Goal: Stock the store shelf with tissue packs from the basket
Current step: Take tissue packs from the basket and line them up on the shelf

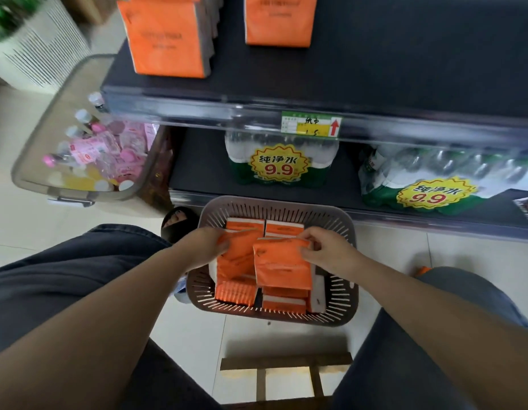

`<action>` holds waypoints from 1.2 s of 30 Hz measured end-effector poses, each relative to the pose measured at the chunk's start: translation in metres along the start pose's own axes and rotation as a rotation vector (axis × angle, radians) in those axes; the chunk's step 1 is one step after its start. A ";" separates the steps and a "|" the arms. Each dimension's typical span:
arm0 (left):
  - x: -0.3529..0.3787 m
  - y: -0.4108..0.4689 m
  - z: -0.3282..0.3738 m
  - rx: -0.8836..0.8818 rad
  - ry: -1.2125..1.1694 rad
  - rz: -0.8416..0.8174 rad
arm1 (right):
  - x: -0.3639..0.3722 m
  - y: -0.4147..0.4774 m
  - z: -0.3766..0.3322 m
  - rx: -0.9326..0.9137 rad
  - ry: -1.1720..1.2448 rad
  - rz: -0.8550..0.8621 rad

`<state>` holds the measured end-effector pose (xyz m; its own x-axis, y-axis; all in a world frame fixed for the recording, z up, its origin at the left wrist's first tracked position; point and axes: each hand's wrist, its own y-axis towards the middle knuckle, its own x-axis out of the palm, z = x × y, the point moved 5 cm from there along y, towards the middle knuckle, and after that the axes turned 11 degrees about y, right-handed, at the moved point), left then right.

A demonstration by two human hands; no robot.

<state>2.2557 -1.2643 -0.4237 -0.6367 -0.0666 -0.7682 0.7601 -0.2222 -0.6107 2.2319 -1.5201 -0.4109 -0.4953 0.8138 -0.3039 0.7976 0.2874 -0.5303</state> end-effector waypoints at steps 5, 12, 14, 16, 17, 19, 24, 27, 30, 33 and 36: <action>-0.035 -0.010 0.006 0.015 -0.124 0.059 | -0.003 -0.006 -0.030 -0.052 0.102 -0.009; -0.072 -0.024 0.017 -0.043 -0.717 0.087 | -0.017 -0.015 -0.069 -0.091 0.355 0.113; -0.080 -0.031 0.021 -0.049 -0.864 0.057 | -0.023 -0.017 -0.079 -0.118 0.433 0.156; -0.090 -0.038 0.027 -0.014 -0.936 0.042 | -0.029 -0.018 -0.087 -0.144 0.476 0.197; -0.096 -0.041 0.030 0.006 -0.974 0.038 | -0.031 -0.018 -0.092 -0.158 0.491 0.217; -0.106 -0.047 0.037 0.046 -1.052 0.012 | -0.037 -0.018 -0.102 -0.190 0.528 0.253; -0.133 -0.053 0.049 0.124 -1.137 0.056 | -0.057 -0.019 -0.135 -0.288 0.572 0.343; -0.151 -0.052 0.054 0.170 -1.185 0.117 | -0.068 -0.022 -0.156 -0.346 0.593 0.391; -0.170 -0.051 0.060 0.216 -1.211 0.167 | -0.080 -0.024 -0.176 -0.404 0.571 0.426; -0.190 -0.051 0.059 0.237 -1.258 0.238 | -0.092 -0.025 -0.198 -0.461 0.528 0.453; -0.209 -0.051 0.058 0.258 -1.276 0.298 | -0.100 -0.026 -0.218 -0.529 0.527 0.465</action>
<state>2.3422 -1.2956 -0.2208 -0.2347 -0.9700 -0.0627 0.9342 -0.2073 -0.2903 2.3360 -1.4986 -0.1944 0.0384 0.9964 0.0761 0.9986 -0.0410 0.0327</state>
